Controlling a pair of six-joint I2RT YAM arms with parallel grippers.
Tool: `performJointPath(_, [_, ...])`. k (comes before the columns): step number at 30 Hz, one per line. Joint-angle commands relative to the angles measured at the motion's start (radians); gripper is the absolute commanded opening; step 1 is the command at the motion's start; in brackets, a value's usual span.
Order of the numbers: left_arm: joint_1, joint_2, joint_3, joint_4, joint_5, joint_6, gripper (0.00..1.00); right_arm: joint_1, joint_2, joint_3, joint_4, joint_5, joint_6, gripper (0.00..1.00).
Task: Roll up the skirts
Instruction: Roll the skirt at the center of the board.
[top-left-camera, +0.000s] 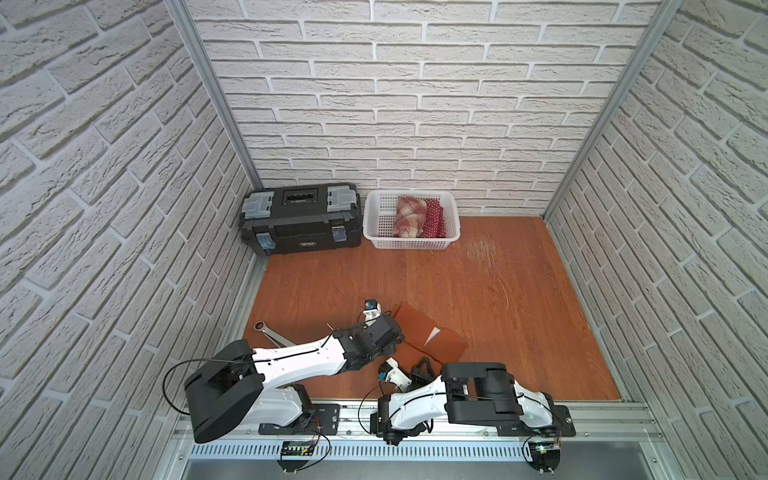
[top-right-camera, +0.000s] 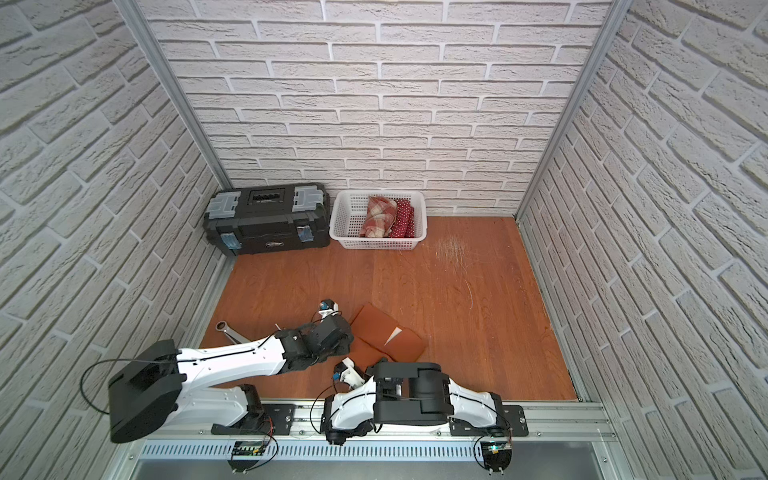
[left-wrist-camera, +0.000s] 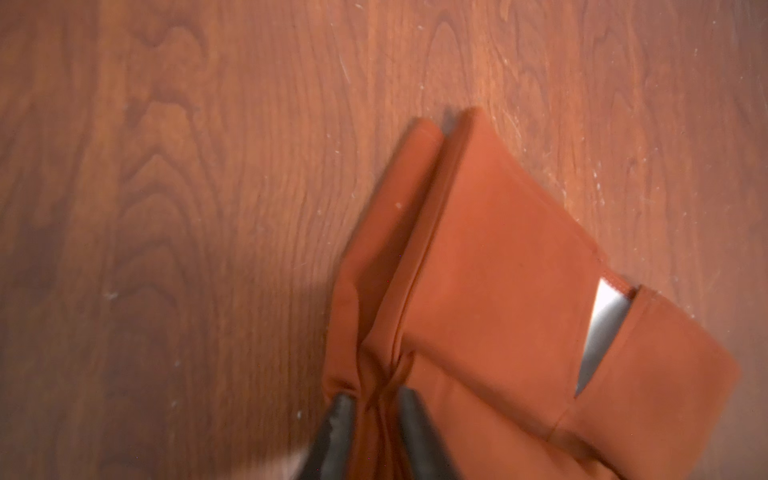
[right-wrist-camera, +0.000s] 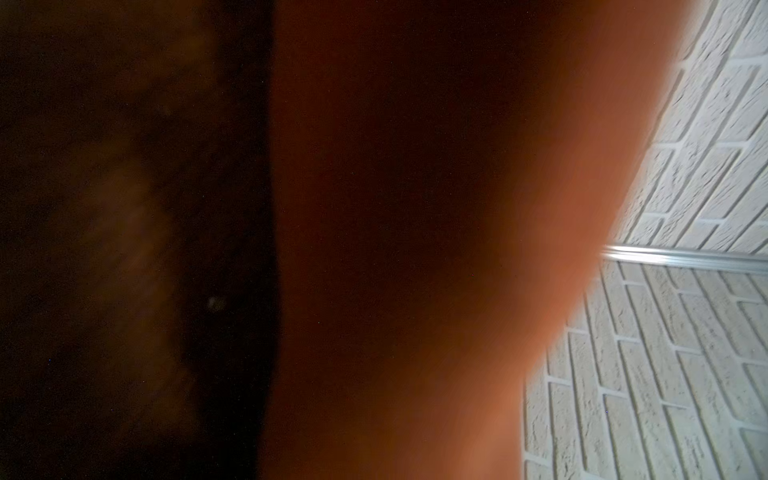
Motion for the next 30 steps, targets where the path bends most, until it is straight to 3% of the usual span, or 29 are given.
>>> performJointPath(1, [0.007, -0.052, 0.000, -0.036, -0.021, -0.021, 0.53, -0.015, -0.024, -0.034, 0.071, -0.076, -0.060, 0.02])
performJointPath(3, [0.015, -0.081, 0.000, -0.046, -0.024, -0.020, 0.72, -0.016, -0.034, -0.043, 0.092, -0.088, -0.085, 0.02])
performJointPath(5, [0.030, -0.105, 0.002, -0.074, -0.030, -0.018, 0.98, -0.018, -0.062, -0.069, 0.135, -0.103, -0.129, 0.02])
performJointPath(10, [0.090, -0.226, -0.023, -0.153, -0.075, -0.010, 0.98, -0.024, -0.195, -0.148, 0.306, -0.201, -0.267, 0.02])
performJointPath(15, [0.160, -0.354, -0.064, -0.181, -0.073, 0.010, 0.98, -0.084, -0.469, -0.293, 0.580, -0.532, -0.420, 0.02])
performJointPath(21, [0.149, -0.335, -0.084, -0.142, -0.052, 0.007, 0.98, -0.348, -0.786, -0.550, 0.915, -1.131, -0.411, 0.02])
performJointPath(25, [0.129, -0.279, -0.096, -0.060, -0.037, 0.003, 0.98, -0.547, -0.818, -0.683, 1.100, -1.440, -0.351, 0.02])
performJointPath(30, [0.109, -0.195, -0.082, 0.033, -0.012, 0.011, 0.98, -0.783, -0.835, -0.877, 1.499, -1.747, -0.158, 0.02])
